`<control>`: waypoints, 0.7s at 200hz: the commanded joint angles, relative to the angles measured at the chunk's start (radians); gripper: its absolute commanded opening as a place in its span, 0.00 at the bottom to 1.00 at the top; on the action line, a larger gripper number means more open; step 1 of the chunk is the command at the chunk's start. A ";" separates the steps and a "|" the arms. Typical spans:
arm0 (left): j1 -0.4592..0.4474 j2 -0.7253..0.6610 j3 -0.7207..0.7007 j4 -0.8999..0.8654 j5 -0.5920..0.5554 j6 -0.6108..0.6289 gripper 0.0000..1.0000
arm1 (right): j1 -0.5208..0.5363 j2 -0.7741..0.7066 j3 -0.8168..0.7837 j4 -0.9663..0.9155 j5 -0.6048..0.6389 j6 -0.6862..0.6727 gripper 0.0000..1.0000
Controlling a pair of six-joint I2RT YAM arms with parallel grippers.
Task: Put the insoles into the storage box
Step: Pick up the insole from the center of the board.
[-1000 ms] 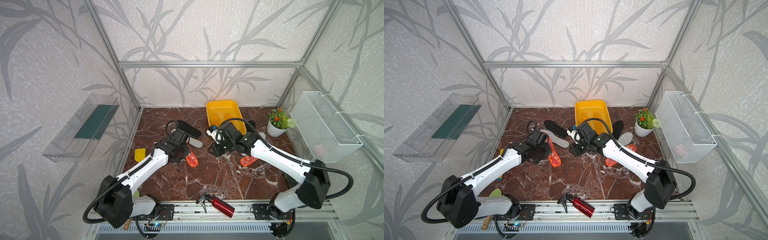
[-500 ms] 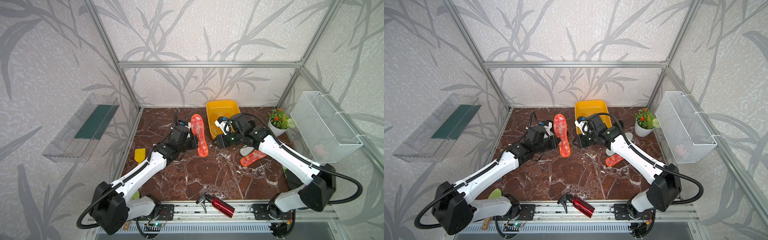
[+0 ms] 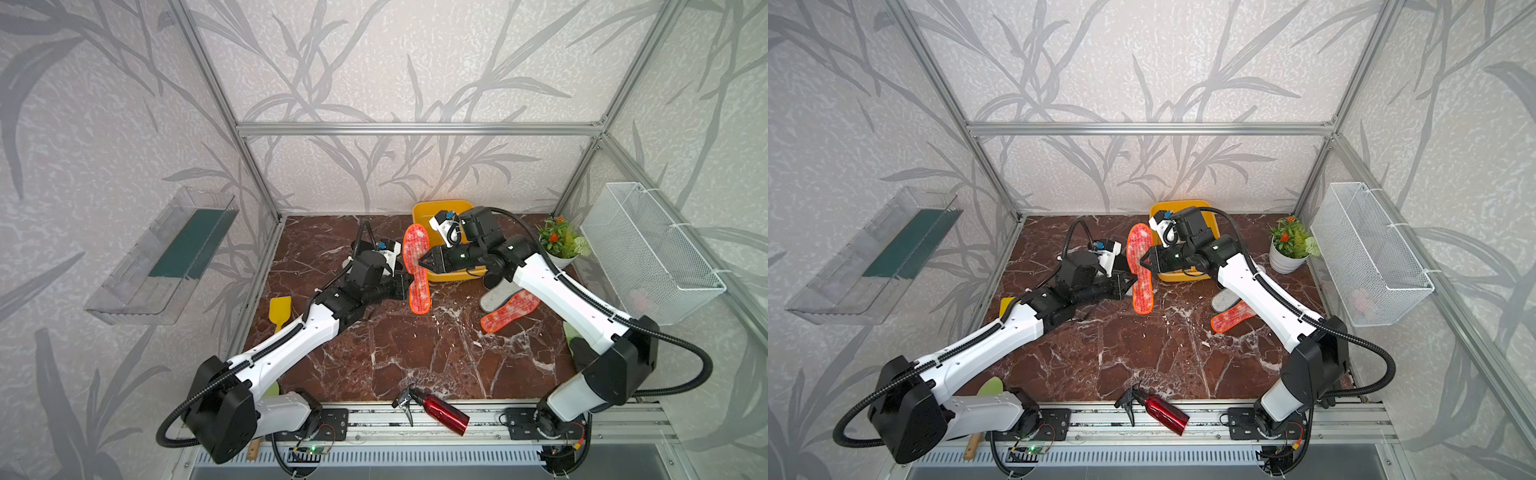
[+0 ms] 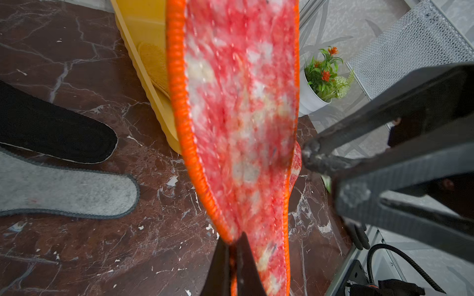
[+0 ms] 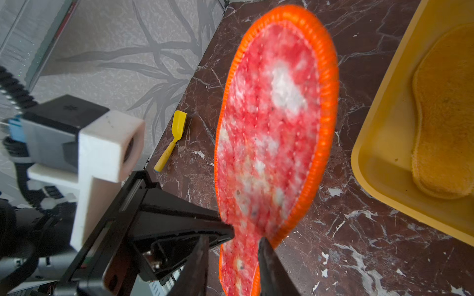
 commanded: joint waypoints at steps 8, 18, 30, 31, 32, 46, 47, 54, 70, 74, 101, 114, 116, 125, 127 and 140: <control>-0.016 -0.022 0.006 0.068 0.001 0.013 0.00 | -0.005 0.004 0.021 -0.006 0.027 0.002 0.33; -0.018 -0.032 -0.001 0.067 -0.017 0.009 0.00 | -0.006 -0.002 0.014 -0.010 0.036 -0.001 0.33; -0.019 -0.044 -0.009 0.067 -0.026 0.008 0.00 | -0.007 -0.016 -0.001 -0.004 0.047 0.000 0.33; -0.019 -0.045 -0.010 0.068 -0.027 0.008 0.00 | -0.007 -0.017 -0.002 -0.002 0.048 0.000 0.33; -0.020 -0.046 -0.010 0.068 -0.027 0.008 0.00 | -0.008 -0.018 -0.003 -0.001 0.049 0.000 0.33; -0.020 -0.056 -0.012 0.057 -0.043 0.009 0.00 | -0.013 -0.035 -0.018 -0.001 0.058 -0.001 0.33; -0.020 -0.057 -0.011 0.055 -0.044 0.010 0.00 | -0.012 -0.036 -0.017 -0.001 0.059 -0.002 0.33; -0.020 -0.060 -0.010 0.046 -0.051 0.013 0.00 | -0.015 -0.043 -0.022 -0.004 0.065 -0.006 0.33; -0.019 -0.069 -0.012 0.038 -0.061 0.013 0.00 | -0.022 -0.060 -0.029 -0.011 0.086 -0.016 0.33; -0.019 -0.071 -0.015 0.043 -0.059 0.014 0.00 | -0.025 -0.063 -0.031 -0.011 0.089 -0.016 0.34; -0.019 -0.068 -0.018 0.060 -0.044 0.006 0.00 | -0.048 -0.073 -0.042 -0.007 0.076 -0.015 0.34; -0.021 -0.062 -0.017 0.064 -0.038 0.005 0.00 | -0.052 -0.069 -0.042 0.000 0.057 -0.014 0.35; -0.020 -0.061 -0.017 0.066 -0.036 0.004 0.00 | -0.053 -0.069 -0.042 0.001 0.055 -0.014 0.35; -0.020 -0.057 -0.016 0.072 -0.028 0.001 0.00 | -0.052 -0.063 -0.039 0.006 0.041 -0.014 0.36; -0.019 -0.054 -0.016 0.072 -0.025 0.001 0.00 | -0.053 -0.063 -0.039 0.006 0.038 -0.014 0.36; -0.020 -0.048 -0.012 0.078 -0.019 -0.003 0.00 | -0.051 -0.055 -0.037 0.016 0.021 -0.010 0.37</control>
